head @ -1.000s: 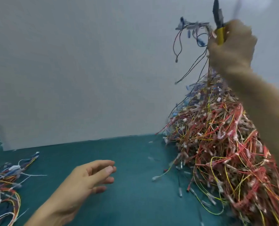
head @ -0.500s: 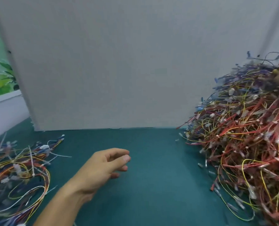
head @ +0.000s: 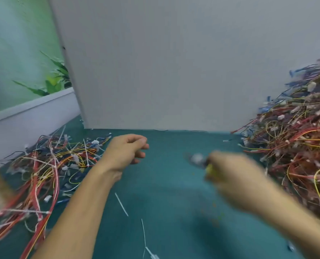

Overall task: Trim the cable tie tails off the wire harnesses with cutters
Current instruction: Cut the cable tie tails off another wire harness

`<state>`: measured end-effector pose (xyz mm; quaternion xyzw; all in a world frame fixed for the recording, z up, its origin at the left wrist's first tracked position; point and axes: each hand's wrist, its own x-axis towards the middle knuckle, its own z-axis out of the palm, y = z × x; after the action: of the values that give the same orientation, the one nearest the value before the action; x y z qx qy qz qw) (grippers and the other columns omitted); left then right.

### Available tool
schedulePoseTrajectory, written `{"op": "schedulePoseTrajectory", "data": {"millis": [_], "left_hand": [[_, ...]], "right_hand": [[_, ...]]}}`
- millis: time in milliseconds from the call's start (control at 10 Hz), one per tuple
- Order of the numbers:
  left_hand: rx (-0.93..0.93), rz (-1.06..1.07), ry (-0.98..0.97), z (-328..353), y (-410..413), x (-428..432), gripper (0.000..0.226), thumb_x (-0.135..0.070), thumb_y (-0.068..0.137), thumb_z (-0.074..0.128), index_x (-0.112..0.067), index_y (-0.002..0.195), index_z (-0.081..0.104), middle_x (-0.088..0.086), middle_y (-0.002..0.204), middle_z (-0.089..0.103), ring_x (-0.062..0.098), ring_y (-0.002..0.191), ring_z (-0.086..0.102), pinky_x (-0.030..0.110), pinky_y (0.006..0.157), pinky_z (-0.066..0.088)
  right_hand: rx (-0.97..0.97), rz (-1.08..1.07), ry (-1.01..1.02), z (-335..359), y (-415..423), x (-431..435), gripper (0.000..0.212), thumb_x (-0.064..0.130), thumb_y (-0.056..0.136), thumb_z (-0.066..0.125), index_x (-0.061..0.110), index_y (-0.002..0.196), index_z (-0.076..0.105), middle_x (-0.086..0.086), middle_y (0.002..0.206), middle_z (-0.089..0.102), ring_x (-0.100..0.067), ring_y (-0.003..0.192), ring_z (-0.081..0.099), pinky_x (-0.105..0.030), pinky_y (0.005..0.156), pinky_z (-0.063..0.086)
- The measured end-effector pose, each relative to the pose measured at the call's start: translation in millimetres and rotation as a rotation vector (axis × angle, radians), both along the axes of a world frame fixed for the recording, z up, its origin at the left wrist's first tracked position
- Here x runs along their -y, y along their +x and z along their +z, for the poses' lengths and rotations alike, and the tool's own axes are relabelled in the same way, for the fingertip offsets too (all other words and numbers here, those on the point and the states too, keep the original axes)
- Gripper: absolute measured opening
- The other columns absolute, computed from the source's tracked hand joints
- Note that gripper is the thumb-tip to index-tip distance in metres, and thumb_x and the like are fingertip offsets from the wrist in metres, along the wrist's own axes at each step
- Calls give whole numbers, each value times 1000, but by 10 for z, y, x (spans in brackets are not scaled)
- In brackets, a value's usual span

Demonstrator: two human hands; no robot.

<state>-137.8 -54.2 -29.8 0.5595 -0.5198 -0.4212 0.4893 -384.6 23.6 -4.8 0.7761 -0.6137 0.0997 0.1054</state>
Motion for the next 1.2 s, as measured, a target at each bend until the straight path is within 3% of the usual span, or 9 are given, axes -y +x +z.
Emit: {"op": "schedulePoseTrajectory", "data": {"millis": [100,300,400,500,700,800,1000,1100,1200], "left_hand": [[125,77,-6,-65,186,43,8,-19,91,62,-20,86,69,-5,80,71,8,57,59,25,55,45],[715,138,98,-286,465,75,28,-18,85,70,-13,113,68,4,110,69,20,99,63,32,93,48],[811,187,124,-320,533,97,30,-16,87,68,-16,117,66,4,117,68,23,108,61,39,100,46],[972,269,146,-312,586,112,28,-22,88,66,-21,116,65,3,115,68,26,111,59,48,112,31],[1161,364,283,-332,580,42,30,-39,84,67,-18,105,64,1,89,63,21,81,56,31,64,40],[1185,427,296,-354,520,37,29,-39,85,66,-16,101,59,2,90,57,20,75,48,30,54,34],[1221,455,304,-386,522,69,12,-12,89,59,-14,100,62,3,80,51,21,71,49,32,51,32],[1204,499,106,-342,520,75,17,-16,90,58,-16,106,66,5,88,62,23,77,55,32,55,39],[1215,601,-161,-226,547,62,22,-19,91,58,-12,108,69,11,99,65,30,92,58,37,68,46]], "right_hand": [[112,302,246,-690,661,-347,22,36,94,48,25,113,50,2,120,53,-25,111,50,-32,83,38],[69,523,95,-899,1007,-397,24,49,86,45,43,86,68,29,89,61,-3,67,49,-17,55,45],[489,589,-6,-819,1067,-421,27,57,37,64,34,28,53,14,34,37,-17,53,22,-42,55,31],[309,655,-57,-913,1104,-294,31,48,82,41,40,88,71,23,92,62,-11,80,35,-24,70,27],[274,824,346,-917,1015,-228,31,28,104,38,28,130,56,6,137,48,-20,120,42,-24,77,31],[259,695,276,-801,809,-147,31,34,99,43,32,128,54,10,129,49,-17,114,45,-30,95,37],[183,342,129,-849,582,22,32,28,91,39,32,121,48,13,116,48,-15,106,44,-29,82,33],[134,240,73,-953,548,61,28,25,90,39,31,115,51,11,112,50,-17,99,46,-30,81,34],[150,268,-10,-1004,552,64,22,19,67,71,27,86,64,9,85,58,-17,69,54,-28,61,44]]}}
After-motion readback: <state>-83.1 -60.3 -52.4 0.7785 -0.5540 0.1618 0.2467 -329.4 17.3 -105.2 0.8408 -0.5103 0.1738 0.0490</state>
